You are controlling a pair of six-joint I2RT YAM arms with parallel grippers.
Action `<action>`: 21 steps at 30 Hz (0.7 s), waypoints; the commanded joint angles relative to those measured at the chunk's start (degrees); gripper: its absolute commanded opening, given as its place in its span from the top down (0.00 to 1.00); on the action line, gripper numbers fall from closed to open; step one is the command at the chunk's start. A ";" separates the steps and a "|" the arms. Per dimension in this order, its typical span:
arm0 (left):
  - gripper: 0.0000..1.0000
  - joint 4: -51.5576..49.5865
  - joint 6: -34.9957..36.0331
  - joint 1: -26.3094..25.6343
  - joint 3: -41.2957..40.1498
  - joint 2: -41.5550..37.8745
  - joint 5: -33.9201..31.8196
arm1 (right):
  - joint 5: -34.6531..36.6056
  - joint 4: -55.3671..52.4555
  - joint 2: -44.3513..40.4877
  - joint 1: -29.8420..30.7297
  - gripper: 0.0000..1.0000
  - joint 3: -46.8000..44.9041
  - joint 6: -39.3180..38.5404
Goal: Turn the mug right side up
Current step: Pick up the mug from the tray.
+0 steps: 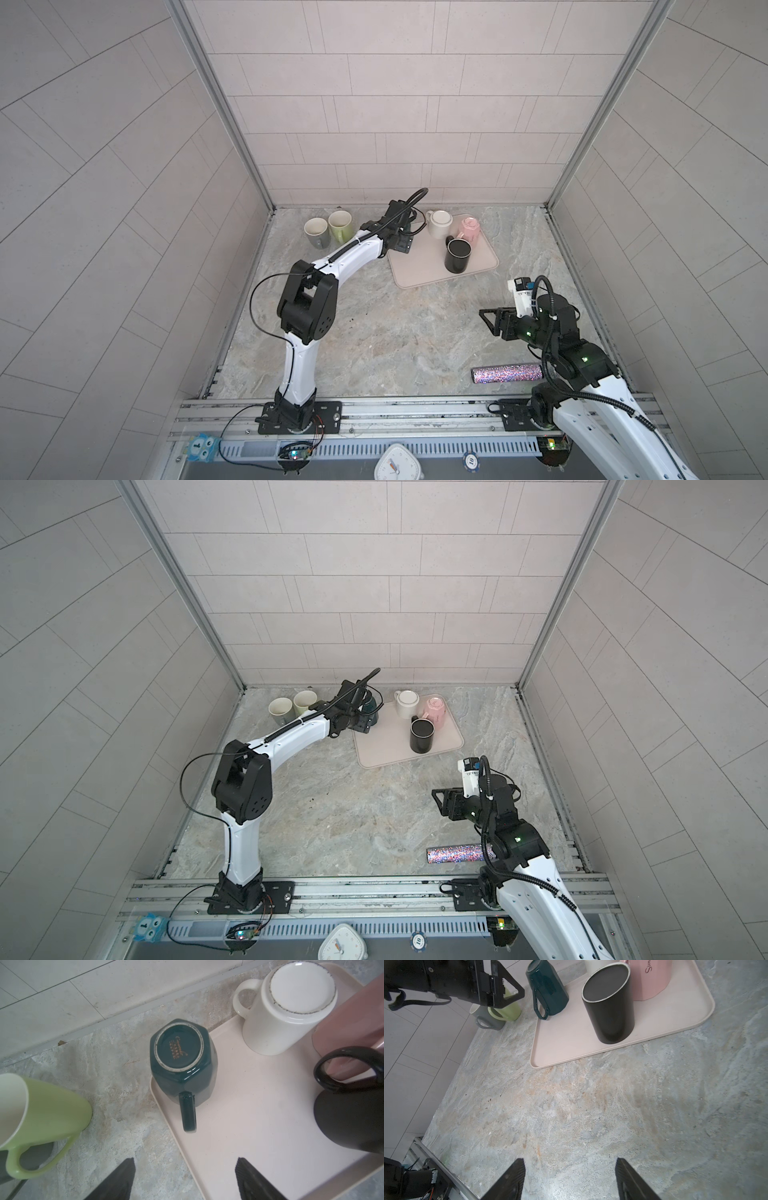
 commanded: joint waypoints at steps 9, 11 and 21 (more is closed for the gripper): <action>0.48 -3.39 0.03 0.60 9.78 7.87 -1.01 | 3.19 -1.77 -1.06 -0.24 0.30 -0.62 -0.42; 0.51 -3.65 0.45 0.86 10.82 8.62 -1.03 | 3.33 -1.35 -0.87 -0.23 0.30 -1.06 -0.22; 0.57 -6.11 0.19 1.88 15.87 12.85 -1.37 | 4.60 -0.44 -0.39 -0.20 0.30 -1.79 -0.06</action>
